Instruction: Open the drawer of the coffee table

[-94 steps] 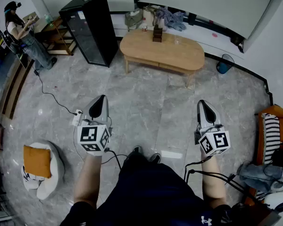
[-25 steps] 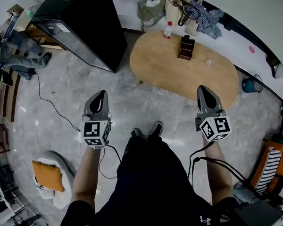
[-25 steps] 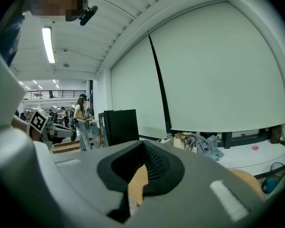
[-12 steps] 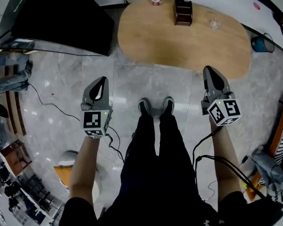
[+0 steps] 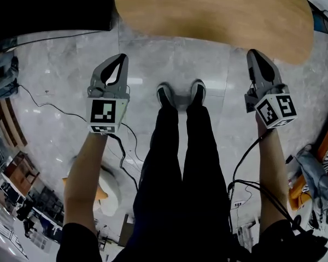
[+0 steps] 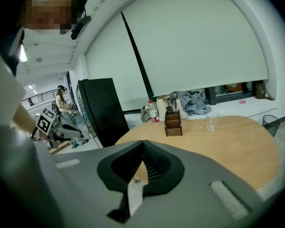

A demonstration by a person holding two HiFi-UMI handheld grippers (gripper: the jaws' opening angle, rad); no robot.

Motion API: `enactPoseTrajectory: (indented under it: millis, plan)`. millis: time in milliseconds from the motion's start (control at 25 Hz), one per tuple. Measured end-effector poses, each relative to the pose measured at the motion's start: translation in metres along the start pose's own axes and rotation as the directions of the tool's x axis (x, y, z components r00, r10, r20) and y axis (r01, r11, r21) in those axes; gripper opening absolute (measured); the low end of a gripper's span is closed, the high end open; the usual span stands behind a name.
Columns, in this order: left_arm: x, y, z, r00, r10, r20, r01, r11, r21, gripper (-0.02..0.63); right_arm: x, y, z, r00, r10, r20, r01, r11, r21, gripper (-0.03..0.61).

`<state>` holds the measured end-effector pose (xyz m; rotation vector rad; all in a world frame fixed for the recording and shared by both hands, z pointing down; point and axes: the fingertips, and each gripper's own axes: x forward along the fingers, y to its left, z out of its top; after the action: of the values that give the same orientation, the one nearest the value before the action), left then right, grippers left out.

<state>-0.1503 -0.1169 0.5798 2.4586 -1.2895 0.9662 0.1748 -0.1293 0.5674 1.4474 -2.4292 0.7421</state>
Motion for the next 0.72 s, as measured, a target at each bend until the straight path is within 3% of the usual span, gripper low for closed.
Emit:
enactPoseTrajectory:
  millis: [280,480,720]
  plan:
    - [0.061,-0.007,-0.074,0.999,-0.027,-0.046,0.026,0.999,-0.026,0.003,0.041,-0.003,-0.071,0.997,0.082,0.001,-0.082,0.996,0.038,0.003]
    - [0.091,-0.030,-0.125,0.997,-0.047,-0.060,0.042,0.997,-0.072,0.027,0.057,-0.009,-0.143,0.987,0.148,-0.056,-0.144,0.987,0.064,0.005]
    - [0.113,-0.032,-0.174,0.995,-0.049,-0.090,0.038,0.992,-0.119,0.063,0.079,-0.035,-0.208,0.994,0.076,-0.083,-0.062,0.985,0.163,0.005]
